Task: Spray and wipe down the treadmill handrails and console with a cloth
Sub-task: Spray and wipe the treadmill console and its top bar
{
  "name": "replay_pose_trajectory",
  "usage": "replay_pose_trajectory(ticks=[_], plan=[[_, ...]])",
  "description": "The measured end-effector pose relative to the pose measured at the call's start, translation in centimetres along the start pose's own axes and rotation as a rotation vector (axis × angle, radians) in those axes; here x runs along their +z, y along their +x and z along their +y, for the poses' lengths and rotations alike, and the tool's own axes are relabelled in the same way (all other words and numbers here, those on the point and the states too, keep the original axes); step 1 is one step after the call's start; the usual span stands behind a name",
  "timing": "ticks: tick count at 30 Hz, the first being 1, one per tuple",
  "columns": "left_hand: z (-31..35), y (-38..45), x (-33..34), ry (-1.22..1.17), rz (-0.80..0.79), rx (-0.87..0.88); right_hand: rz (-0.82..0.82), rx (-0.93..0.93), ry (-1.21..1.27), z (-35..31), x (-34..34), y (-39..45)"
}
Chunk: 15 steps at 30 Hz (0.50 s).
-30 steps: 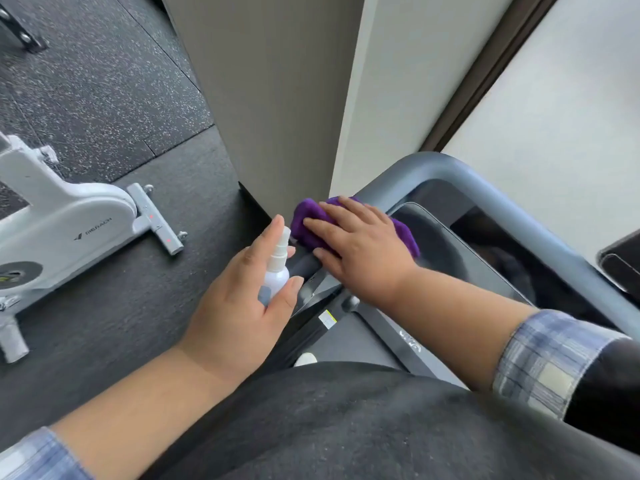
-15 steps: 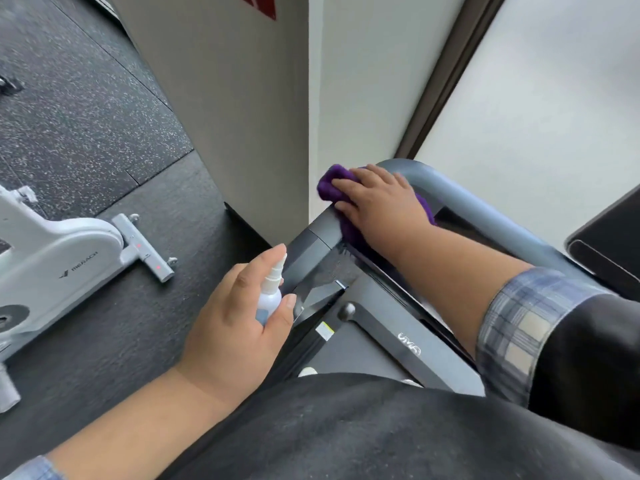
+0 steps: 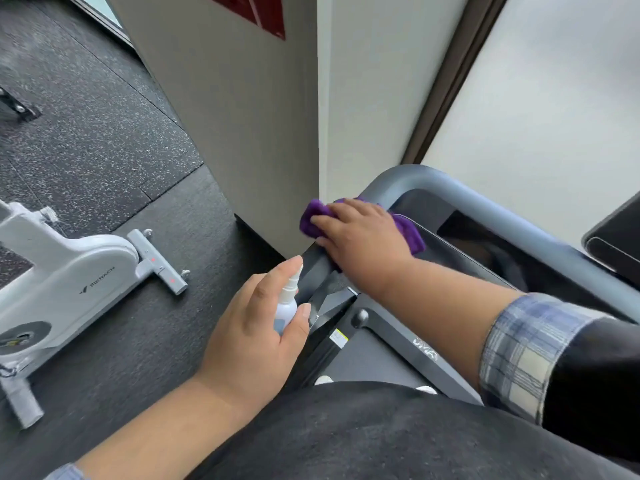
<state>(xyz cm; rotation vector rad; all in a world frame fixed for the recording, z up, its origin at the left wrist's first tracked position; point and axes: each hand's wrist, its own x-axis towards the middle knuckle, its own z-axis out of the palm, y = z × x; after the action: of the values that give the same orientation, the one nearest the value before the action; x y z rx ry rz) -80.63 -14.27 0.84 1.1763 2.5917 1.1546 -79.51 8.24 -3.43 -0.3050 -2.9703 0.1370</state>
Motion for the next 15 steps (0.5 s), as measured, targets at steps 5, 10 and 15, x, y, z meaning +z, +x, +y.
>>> replay_pose_trajectory(ticks=[5, 10, 15], plan=[[0.3, 1.1, 0.6, 0.006, -0.019, 0.075, 0.09, -0.276, 0.057, -2.9, 1.6, -3.6], [0.8, 2.0, 1.0, 0.017, -0.053, 0.04, 0.007, -0.005, 0.012, 3.1, 1.0, -0.8], [1.6, 2.5, 1.3, 0.043, -0.108, 0.054, -0.071, 0.302, -0.152, 11.4, -1.2, 2.0]])
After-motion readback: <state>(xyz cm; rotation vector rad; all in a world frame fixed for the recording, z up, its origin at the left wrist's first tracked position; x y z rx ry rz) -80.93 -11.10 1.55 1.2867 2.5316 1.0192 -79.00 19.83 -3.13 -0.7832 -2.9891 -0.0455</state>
